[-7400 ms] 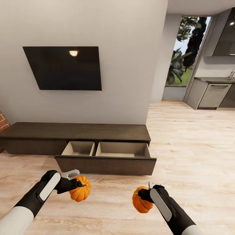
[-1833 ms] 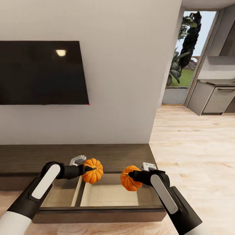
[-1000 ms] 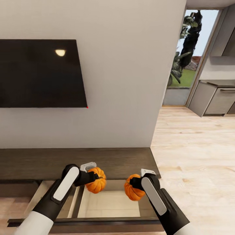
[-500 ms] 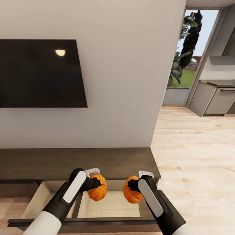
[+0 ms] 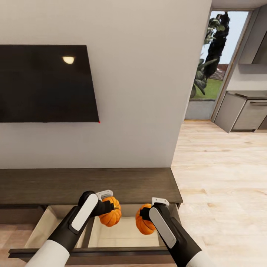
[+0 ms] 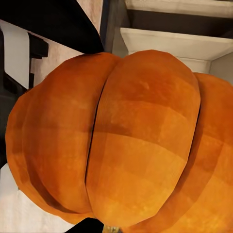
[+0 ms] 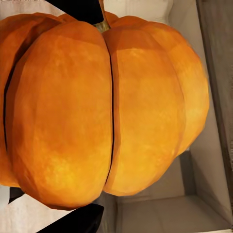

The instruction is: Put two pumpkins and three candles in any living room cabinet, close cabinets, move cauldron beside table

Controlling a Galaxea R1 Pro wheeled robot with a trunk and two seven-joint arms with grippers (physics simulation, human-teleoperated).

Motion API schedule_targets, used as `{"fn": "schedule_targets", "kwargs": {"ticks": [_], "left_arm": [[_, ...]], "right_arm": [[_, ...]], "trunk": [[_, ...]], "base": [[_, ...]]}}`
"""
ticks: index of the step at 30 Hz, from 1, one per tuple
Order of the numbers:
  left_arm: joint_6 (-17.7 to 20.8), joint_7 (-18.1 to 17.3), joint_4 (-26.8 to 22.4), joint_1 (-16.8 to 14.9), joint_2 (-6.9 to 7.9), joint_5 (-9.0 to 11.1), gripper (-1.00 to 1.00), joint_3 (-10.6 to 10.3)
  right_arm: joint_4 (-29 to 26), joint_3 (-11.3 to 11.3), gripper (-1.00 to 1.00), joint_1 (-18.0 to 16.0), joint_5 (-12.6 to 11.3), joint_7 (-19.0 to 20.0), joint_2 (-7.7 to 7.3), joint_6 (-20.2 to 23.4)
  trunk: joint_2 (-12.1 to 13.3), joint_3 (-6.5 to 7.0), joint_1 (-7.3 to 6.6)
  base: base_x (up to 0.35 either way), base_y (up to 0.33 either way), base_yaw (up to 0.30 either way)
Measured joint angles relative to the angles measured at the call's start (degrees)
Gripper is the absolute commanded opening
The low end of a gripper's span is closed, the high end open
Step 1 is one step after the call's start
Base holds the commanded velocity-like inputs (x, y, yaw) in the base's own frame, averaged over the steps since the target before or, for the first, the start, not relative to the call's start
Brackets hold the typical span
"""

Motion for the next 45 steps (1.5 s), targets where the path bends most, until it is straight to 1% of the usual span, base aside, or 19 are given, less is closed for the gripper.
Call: {"fn": "schedule_targets", "kwargs": {"ticks": [12,23,30,41,45], "left_arm": [[0.12,-0.17,-1.61,0.03,0.34,0.13,-1.0,0.42],[0.13,-0.13,-1.69,0.02,0.35,0.21,-1.0,0.3],[0.16,-0.09,-1.72,0.04,0.4,0.11,-1.0,0.55],[0.11,-0.11,-1.78,0.03,0.43,0.17,-1.0,0.47],[0.16,-0.1,-1.76,0.07,0.43,0.13,-1.0,0.53]], "right_arm": [[-0.52,-0.07,-1.0,-0.01,-0.14,0.09,-0.08,0.28],[-0.59,-0.08,-1.0,0.0,-0.35,0.13,-0.08,0.29],[-0.61,-0.08,-1.0,0.0,-0.34,0.18,-0.08,0.32],[-0.61,-0.08,-1.0,-0.01,-0.45,0.19,-0.15,0.29],[-0.61,-0.08,-1.0,0.0,-0.49,0.19,-0.17,0.32]], "trunk": [[0.0,0.0,0.0],[-4.4,-1.98,2.41],[-7.21,-3.23,3.93],[-7.22,-3.24,3.96],[-8.81,-3.95,4.83]], "base": [[0.0,0.0,0.0],[0.013,0.0,0.0],[0.196,0.0,0.0],[0.059,0.0,0.0],[0.001,0.0,0.0]]}}
